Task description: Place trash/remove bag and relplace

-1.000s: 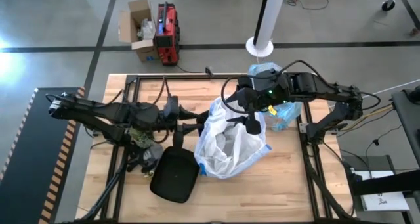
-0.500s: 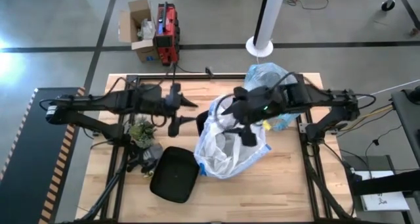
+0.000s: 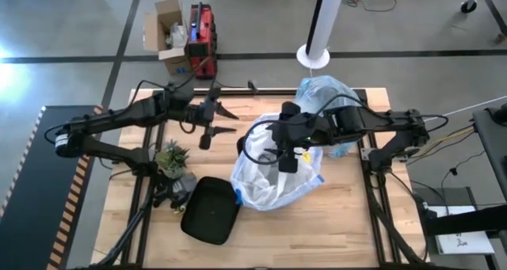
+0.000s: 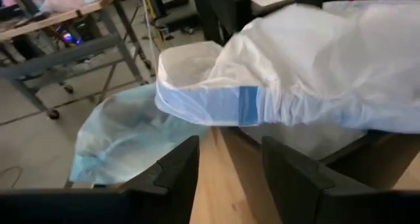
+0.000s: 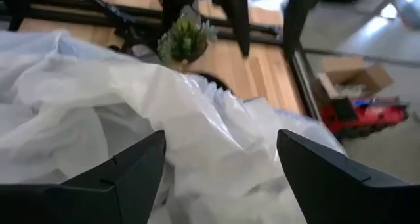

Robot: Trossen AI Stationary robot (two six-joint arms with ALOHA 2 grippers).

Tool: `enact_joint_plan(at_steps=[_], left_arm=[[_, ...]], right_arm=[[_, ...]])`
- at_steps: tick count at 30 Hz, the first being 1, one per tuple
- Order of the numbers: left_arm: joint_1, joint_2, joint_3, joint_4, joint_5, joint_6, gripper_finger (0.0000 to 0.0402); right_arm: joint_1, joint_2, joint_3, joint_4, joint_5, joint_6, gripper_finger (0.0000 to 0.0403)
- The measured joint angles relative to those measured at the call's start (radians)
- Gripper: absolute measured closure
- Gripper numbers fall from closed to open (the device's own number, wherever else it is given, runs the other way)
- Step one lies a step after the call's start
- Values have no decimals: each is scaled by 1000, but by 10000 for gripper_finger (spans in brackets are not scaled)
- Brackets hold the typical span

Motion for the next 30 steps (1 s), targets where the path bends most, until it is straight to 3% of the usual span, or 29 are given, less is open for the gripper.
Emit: enact_joint_plan(at_steps=[11,24,30], left_arm=[[-16,101,2,178,81,-32,282],[-20,122,1,195,262,-98,309],[-32,106,1,191,299,-151,324]], right_arm=[[41,26,-1,10,3,-65,149],[54,26,-2,-1,27,-85,167],[54,26,-2,-3,28,-87,166]])
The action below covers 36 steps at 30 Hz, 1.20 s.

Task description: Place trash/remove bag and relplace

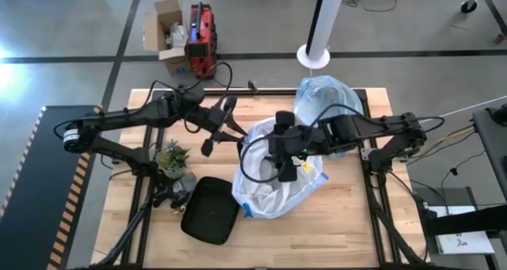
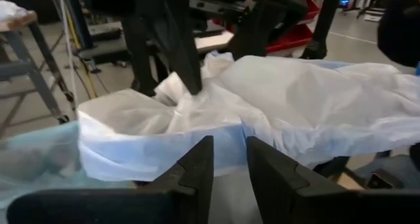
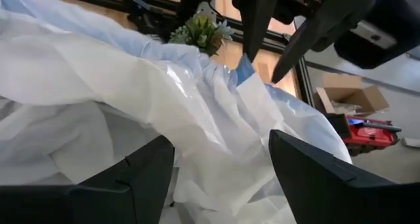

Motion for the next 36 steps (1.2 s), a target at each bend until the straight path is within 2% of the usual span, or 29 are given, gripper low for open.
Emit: enact_joint_plan(at_steps=[8,15,29,33,36], left_arm=[[-5,-48,0,-44,-17,-6,320],[-7,-93,0,-76,-60,-47,290],[-37,-14,0,-54,-68,-95,220],[-52,-7,0,-51,-68,-84,213],[-65,15,0,-47,-68,-66,224]], right_arm=[[0,0,0,-10,0,2,156],[0,0,0,-11,0,2,164],[0,0,0,-11,-1,2,156],[0,0,0,-10,-1,-3,159],[0,0,0,-9,-1,-10,165]])
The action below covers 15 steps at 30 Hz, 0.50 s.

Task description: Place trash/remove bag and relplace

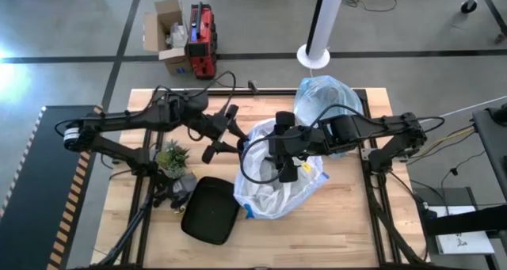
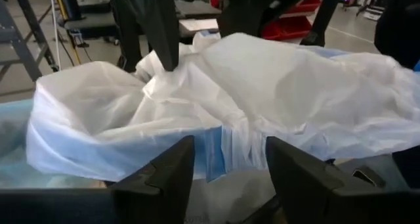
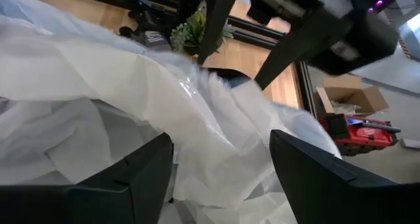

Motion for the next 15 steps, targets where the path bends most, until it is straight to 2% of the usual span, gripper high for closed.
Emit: enact_joint_plan(at_steps=[5,11,15], left_arm=[[-7,15,0,42,-5,9,285],[-7,13,0,67,-101,31,386],[-8,12,0,60,-109,46,394]], right_arm=[[0,0,0,1,0,-1,171],[0,0,0,4,0,-4,161],[2,0,0,6,0,-14,153]])
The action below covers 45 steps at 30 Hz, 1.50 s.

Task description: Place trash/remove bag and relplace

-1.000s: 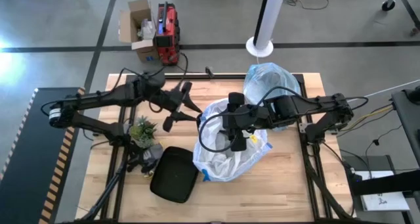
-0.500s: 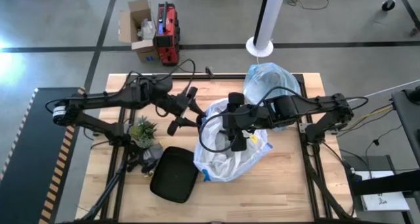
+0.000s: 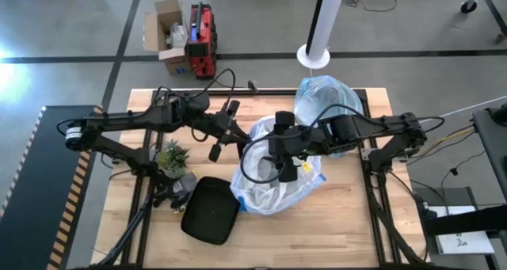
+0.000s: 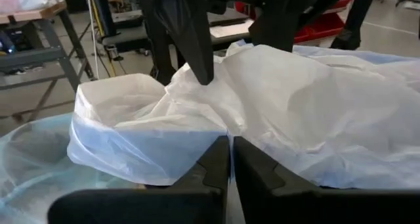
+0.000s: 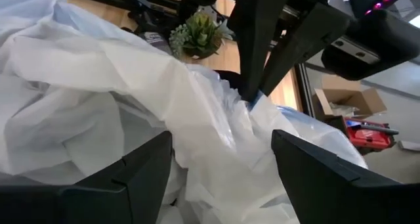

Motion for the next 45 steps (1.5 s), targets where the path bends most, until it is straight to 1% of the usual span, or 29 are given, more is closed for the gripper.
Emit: enact_joint_plan(at_steps=[4,8,10,14,17,19,23,27,31,34,36,39,42,45], left_arm=[[-2,-21,0,-21,-23,16,400],[-2,-93,0,-109,-29,48,401],[-2,-133,0,-167,-54,62,401],[-2,-200,-1,-270,-134,66,401],[-2,-226,-41,-292,-177,62,401],[-2,-230,-78,-291,-186,51,401],[-2,-232,-151,-253,-229,29,401],[-2,-232,-207,-167,-244,3,402],[-3,-257,-206,-125,-244,-22,402],[-4,-285,-178,-114,-252,-73,399],[-3,-299,-160,-100,-252,-104,389],[-5,-310,-154,-83,-252,-129,361],[-5,-299,-156,-74,-252,-145,320],[-11,-261,-157,-50,-251,-146,273]], right_arm=[[19,-6,1,-3,10,-8,147],[53,-37,3,-44,100,18,138],[70,-52,4,-74,122,61,132],[117,-60,5,-107,129,144,121],[173,-60,5,-106,128,172,113],[215,-60,5,-106,128,186,109],[295,-60,5,-104,127,263,103],[370,-55,5,-105,128,340,101],[423,-52,-16,-116,138,419,109],[451,-52,-50,-128,198,462,116],[463,-52,-65,-140,222,483,120],[465,-53,-88,-138,234,498,124],[464,-51,-108,-137,235,499,125],[457,-51,-117,-127,245,499,121]])
